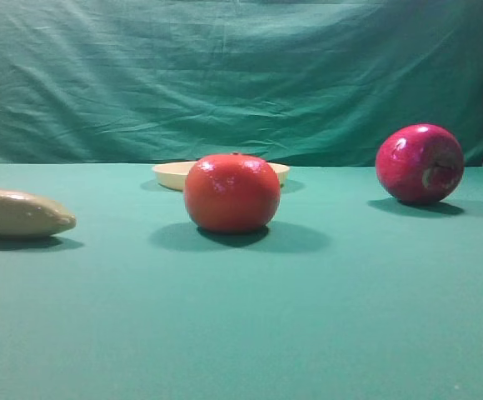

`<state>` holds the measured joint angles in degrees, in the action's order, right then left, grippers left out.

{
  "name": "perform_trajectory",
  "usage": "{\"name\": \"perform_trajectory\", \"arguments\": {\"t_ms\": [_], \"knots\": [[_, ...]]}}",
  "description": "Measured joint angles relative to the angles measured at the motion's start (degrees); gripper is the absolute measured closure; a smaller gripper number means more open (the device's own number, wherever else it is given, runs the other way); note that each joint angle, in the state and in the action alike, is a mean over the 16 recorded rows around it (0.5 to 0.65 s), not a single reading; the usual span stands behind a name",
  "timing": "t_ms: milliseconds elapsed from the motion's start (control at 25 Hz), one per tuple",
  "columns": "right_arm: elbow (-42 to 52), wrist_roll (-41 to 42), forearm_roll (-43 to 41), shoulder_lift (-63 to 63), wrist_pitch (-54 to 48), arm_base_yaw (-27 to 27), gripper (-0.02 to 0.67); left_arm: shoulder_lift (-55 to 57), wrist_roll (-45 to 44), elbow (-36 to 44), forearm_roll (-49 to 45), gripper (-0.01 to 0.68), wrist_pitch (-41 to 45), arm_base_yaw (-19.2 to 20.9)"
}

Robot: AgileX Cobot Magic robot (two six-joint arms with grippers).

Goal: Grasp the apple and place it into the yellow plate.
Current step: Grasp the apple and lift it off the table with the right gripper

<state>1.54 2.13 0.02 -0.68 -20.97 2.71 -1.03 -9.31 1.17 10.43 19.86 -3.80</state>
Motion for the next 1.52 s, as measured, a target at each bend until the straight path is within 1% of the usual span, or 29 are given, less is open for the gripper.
{"name": "perform_trajectory", "arguments": {"t_ms": [800,1160,1520], "knots": [[0.0,0.3,-0.5,0.0,0.0,0.0,0.649,0.0,0.0,0.0,0.0,0.516,0.0,0.0],[-0.2,-0.2,-0.7,0.0,1.6,0.0,0.649,0.0,0.0,0.0,0.0,0.516,0.0,0.0],[-4.3,-0.8,1.5,0.0,2.3,0.0,0.649,0.0,0.0,0.0,0.0,0.516,0.0,0.0]]}}
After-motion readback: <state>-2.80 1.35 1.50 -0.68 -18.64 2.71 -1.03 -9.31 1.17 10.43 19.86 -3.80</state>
